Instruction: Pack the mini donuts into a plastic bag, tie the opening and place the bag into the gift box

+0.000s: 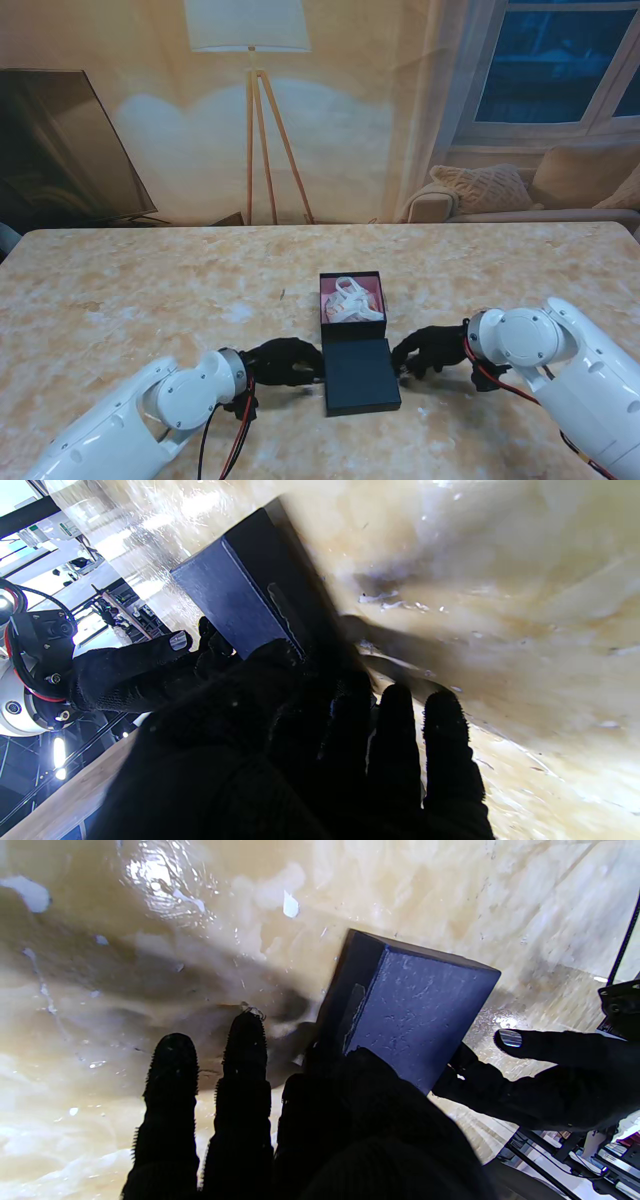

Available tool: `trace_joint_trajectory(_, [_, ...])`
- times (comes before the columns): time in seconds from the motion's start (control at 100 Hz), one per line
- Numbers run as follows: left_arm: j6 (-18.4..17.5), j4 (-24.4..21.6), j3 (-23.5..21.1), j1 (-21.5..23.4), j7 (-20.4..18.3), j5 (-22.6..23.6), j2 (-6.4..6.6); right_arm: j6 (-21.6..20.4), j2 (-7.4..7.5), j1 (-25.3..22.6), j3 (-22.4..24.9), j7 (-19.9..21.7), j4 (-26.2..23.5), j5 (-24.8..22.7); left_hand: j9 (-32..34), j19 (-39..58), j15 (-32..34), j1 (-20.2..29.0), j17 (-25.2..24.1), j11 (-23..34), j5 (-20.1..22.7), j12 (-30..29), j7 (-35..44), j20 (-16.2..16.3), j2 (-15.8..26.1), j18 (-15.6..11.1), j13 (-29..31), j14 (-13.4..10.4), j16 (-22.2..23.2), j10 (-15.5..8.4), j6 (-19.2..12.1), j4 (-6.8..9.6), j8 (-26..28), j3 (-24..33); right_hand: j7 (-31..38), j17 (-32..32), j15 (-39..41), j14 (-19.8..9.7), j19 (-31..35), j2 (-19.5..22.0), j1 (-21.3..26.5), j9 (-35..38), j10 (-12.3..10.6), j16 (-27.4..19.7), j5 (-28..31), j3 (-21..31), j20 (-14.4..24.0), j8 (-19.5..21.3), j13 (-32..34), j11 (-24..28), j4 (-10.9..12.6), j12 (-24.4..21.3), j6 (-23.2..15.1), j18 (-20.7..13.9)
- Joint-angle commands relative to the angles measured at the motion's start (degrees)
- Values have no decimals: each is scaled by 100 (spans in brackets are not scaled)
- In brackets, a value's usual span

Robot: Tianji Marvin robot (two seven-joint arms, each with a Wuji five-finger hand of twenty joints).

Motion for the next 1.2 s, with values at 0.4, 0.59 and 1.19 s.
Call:
trace_joint_trajectory(0.4, [-88, -193, 21, 82, -49, -82, -116, -118, -103, -137, 27, 88, -210, 64, -30, 133, 189, -107, 108, -170, -92, -83, -341, -148, -111, 337, 146, 173, 121, -920, -865, -22, -109, 220, -473, 42, -50, 130, 165, -18, -21, 148, -539, -145, -198, 156, 41, -180, 117, -104, 56, 39, -1092, 13])
trace_joint_trajectory(0.59, [-139, -220, 2, 79, -57, -138, -118, -188, -95, -216, 133, 109, -301, 68, -16, 47, 265, -72, 200, -137, -47, -63, -343, -375, -145, -71, 206, 137, 136, -846, -805, -45, -103, 236, -468, 49, -16, 120, 170, -25, -33, 158, -542, -130, -189, 183, 35, -178, 125, -104, 53, 42, -1096, 20])
trace_joint_trajectory(1.19, [-172, -568, -153, 195, -187, -143, -75, -332, -56, -441, 448, 258, -644, 40, 14, 213, 340, -86, 216, -127, -14, -58, -351, -625, -166, -20, 219, 181, 125, -802, -771, -62, -92, 254, -458, 81, 93, 142, 182, -30, -59, 251, -485, -82, -124, 191, 17, -173, 191, -104, 42, 61, -1086, 18])
